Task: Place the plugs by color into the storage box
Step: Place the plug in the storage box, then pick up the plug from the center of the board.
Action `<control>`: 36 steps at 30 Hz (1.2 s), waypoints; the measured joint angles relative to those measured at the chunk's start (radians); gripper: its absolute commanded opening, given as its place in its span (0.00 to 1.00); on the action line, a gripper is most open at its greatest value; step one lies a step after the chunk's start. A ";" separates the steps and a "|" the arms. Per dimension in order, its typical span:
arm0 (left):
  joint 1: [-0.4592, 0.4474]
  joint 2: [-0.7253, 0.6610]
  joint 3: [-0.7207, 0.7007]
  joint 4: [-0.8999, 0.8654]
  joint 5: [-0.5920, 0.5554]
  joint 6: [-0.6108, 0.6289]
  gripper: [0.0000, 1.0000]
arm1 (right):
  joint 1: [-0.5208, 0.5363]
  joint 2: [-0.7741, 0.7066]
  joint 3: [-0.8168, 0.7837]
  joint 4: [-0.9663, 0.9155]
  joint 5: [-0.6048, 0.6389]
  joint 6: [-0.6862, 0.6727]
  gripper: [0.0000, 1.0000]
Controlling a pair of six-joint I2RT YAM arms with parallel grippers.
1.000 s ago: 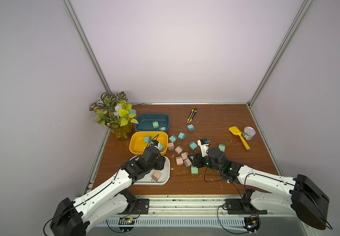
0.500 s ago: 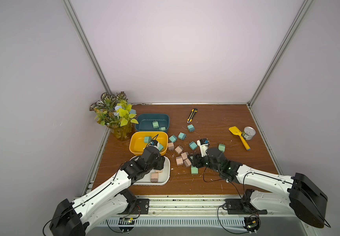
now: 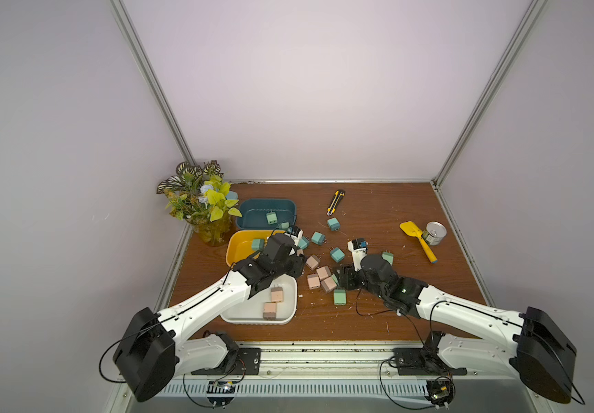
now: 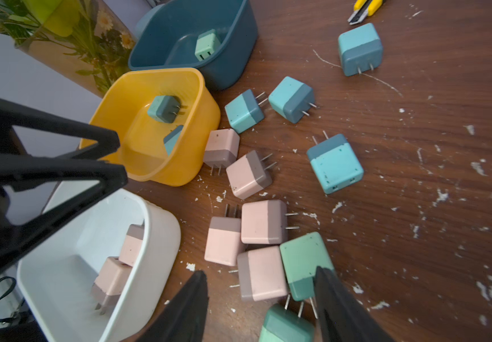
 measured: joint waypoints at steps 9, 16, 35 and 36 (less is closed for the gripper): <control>-0.023 0.191 0.177 0.085 0.109 0.153 0.57 | -0.060 -0.208 -0.055 -0.119 0.108 0.014 0.63; -0.060 0.328 0.365 0.097 0.210 0.231 0.57 | -0.208 -0.227 -0.046 -0.261 0.111 0.014 0.64; -0.082 0.569 0.579 0.151 0.408 0.196 0.55 | -0.562 0.072 0.128 -0.348 -0.027 -0.083 0.65; -0.083 0.573 0.579 0.151 0.412 0.195 0.55 | -0.577 0.086 0.132 -0.346 -0.033 -0.089 0.65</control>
